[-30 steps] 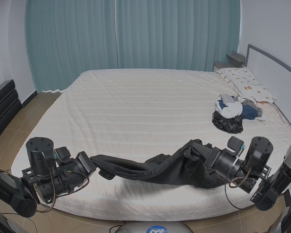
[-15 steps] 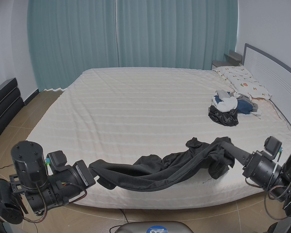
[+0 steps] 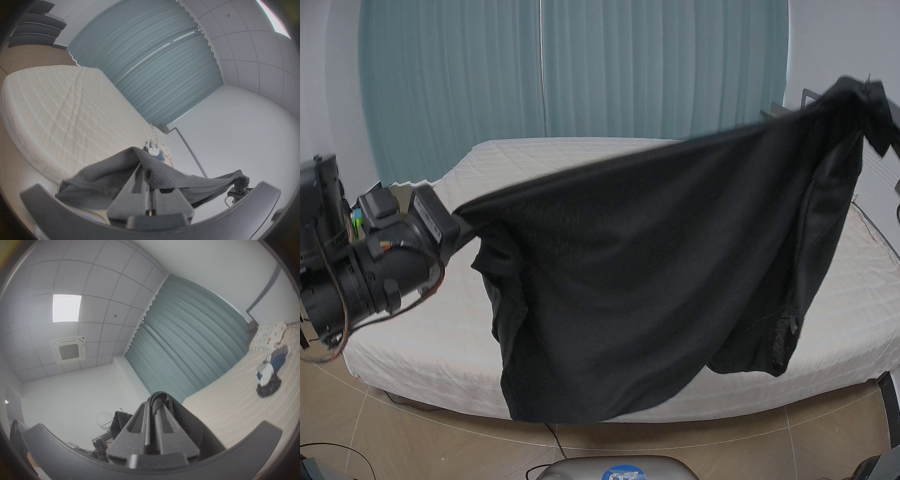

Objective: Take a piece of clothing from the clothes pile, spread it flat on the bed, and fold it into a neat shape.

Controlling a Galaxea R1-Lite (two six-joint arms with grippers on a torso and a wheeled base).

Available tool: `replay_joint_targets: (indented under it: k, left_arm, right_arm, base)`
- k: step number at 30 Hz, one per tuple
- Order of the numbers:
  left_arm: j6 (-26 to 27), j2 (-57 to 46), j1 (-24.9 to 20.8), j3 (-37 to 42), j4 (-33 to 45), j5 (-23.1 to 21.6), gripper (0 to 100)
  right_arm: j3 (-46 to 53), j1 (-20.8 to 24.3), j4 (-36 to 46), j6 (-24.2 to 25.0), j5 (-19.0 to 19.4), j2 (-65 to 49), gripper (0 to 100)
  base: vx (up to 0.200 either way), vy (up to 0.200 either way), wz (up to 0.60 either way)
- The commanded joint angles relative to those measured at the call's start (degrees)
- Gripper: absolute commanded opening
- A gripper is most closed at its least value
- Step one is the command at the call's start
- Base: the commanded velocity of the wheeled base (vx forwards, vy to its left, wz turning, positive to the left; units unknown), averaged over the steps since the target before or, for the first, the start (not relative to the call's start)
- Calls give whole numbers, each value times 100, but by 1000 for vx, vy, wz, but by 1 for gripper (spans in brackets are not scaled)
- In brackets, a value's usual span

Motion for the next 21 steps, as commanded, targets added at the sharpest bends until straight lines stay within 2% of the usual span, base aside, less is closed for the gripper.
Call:
replay_joint_targets:
  k: [1, 2, 9, 14, 18, 21]
  left_arm:
    - [-71, 1204, 744, -1485, 583, -49, 0]
    - [-71, 1362, 805, -1572, 583, -57, 0]
    - [-71, 2171, 937, -1924, 566, -57, 0]
    - [-71, 2610, 981, -2135, 531, -57, 0]
    - [-71, 3093, 1069, -2390, 522, -49, 0]
    - [-71, 3445, 1131, -2636, 522, -49, 0]
  right_arm:
    - [-1505, -1330, 758, 67, 815, 1471, 0]
    - [-1549, -1365, 705, 49, 824, 1753, 0]
    - [-2287, -1391, -59, -21, 753, 3220, 0]
    - [-2762, -1382, -103, -162, 736, 3906, 0]
    - [-3236, -1382, -218, -294, 586, 4433, 0]
    - [-3219, -1400, -226, -452, 446, 4767, 0]
  base:
    - [0, 0, 0]
    - [0, 0, 0]
    - [200, 0, 0]
    - [200, 0, 0]
    - [200, 0, 0]
    - [133, 0, 0]
